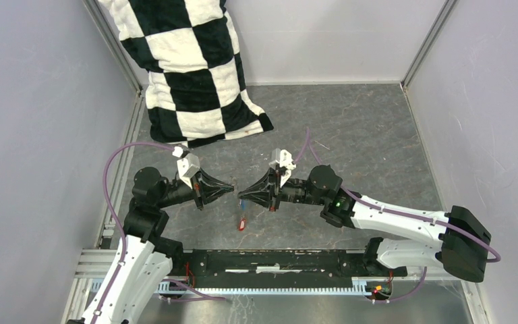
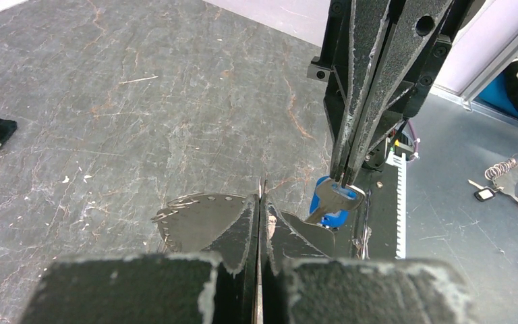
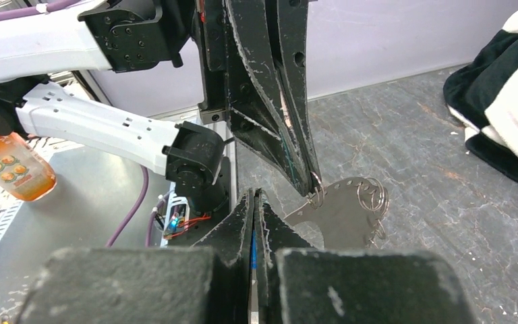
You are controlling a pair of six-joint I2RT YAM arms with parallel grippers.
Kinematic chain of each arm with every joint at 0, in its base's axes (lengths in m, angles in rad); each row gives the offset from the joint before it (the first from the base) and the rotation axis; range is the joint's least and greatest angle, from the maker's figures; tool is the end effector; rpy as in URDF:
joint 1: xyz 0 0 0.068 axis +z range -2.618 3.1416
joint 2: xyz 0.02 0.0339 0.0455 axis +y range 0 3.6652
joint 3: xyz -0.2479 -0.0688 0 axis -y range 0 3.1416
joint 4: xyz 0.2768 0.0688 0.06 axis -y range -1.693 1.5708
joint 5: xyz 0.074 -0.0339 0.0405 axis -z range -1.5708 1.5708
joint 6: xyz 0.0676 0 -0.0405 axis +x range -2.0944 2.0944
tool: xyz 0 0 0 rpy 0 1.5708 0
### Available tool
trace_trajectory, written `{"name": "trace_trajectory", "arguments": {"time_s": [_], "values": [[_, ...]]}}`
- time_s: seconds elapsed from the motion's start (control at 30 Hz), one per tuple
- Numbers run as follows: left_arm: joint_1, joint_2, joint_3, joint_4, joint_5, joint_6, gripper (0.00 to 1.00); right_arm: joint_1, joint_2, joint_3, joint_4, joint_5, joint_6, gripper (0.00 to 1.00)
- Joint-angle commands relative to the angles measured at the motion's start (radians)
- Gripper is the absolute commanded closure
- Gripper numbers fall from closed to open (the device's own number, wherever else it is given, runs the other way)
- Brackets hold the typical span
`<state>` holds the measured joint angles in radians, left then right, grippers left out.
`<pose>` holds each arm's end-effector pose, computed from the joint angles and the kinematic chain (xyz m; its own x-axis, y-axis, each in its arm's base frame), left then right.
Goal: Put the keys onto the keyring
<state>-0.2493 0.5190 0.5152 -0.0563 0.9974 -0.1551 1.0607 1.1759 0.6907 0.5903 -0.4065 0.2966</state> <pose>0.1723 -0.1025 0.2888 -0.2037 -0.0346 -0.9784 0.9261 0.3173 -0.2041 0.1392 0.3035 0.2806 -0.2414 0.1183 -0.9632 -0.9652 0.0740 0.2510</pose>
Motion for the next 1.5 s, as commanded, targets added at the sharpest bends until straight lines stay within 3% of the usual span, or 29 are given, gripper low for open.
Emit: {"name": "trace_trajectory", "arguments": {"time_s": [0.0,1.47], "values": [[-0.005,-0.001,-0.001,0.052,0.001,-0.043,0.98,0.011,0.008,0.053,0.038,0.064,-0.037,0.99],[-0.007,-0.011,0.03,-0.036,0.018,0.056,0.98,0.064,0.062,0.033,0.122,0.255,-0.056,0.99]]}}
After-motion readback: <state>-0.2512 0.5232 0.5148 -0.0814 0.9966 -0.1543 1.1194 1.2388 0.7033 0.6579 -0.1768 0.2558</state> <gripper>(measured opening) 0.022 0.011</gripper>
